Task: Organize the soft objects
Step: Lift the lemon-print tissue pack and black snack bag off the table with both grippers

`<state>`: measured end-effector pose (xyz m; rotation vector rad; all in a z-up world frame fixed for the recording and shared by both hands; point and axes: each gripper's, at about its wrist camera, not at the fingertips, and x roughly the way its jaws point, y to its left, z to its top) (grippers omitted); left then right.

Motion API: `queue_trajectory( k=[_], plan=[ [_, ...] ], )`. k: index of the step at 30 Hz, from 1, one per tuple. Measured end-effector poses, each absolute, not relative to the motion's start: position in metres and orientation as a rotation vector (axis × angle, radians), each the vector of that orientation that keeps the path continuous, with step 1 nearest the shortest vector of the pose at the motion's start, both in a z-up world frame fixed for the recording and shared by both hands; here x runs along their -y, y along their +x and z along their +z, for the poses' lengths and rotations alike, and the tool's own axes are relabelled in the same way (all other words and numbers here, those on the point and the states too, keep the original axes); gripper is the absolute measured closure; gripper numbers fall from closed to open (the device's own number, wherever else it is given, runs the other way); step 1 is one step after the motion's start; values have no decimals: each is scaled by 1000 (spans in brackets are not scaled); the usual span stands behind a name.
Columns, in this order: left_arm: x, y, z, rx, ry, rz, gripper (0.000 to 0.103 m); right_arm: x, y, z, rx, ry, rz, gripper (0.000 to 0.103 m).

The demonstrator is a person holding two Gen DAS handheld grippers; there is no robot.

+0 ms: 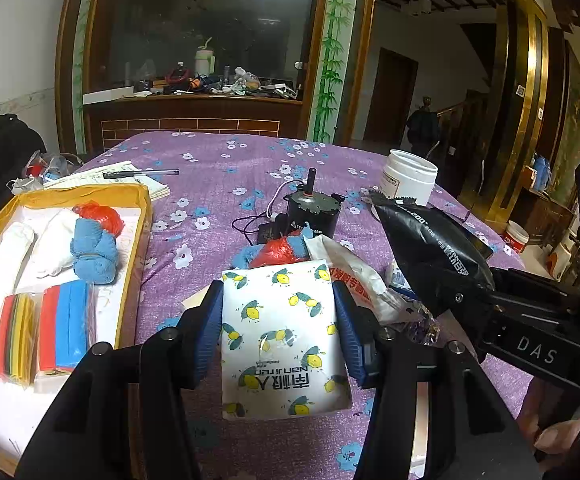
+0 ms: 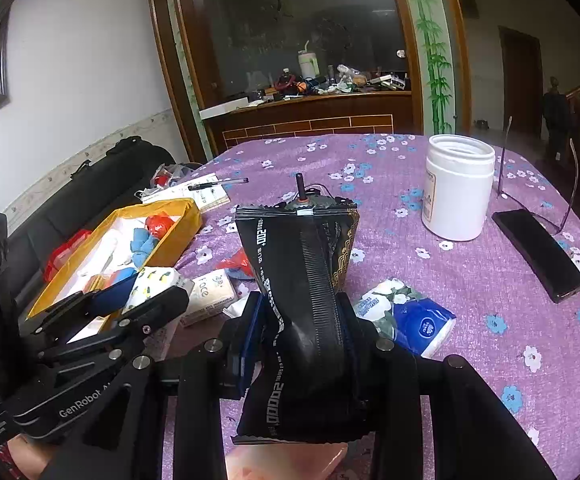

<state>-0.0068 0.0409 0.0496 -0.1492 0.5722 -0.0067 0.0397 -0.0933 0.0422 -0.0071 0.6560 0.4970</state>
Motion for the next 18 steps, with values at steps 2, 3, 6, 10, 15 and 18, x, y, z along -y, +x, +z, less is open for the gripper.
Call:
queue_trajectory(
  k=[2,3,6,10,15,18],
  plan=[
    [-41,-7,50,-573,-150,-7,52,93,39,43,-653,-6,498,67],
    [-42,-7,50,-573,-151,-7,52,93,39,43,-653,-7,498,67],
    [-41,-8,50,-572,-150,-6,52,94,39,42,-652,-6,499,67],
    [-41,-8,49,-572,-149,-6,52,94,39,43,-652,-6,499,67],
    [-42,-8,50,-572,-152,-6,52,93,40,42,-655,-8,497,67],
    [-43,-9,50,-569,-152,-4,52,94,40,43,-654,-5,494,67]
  ],
)
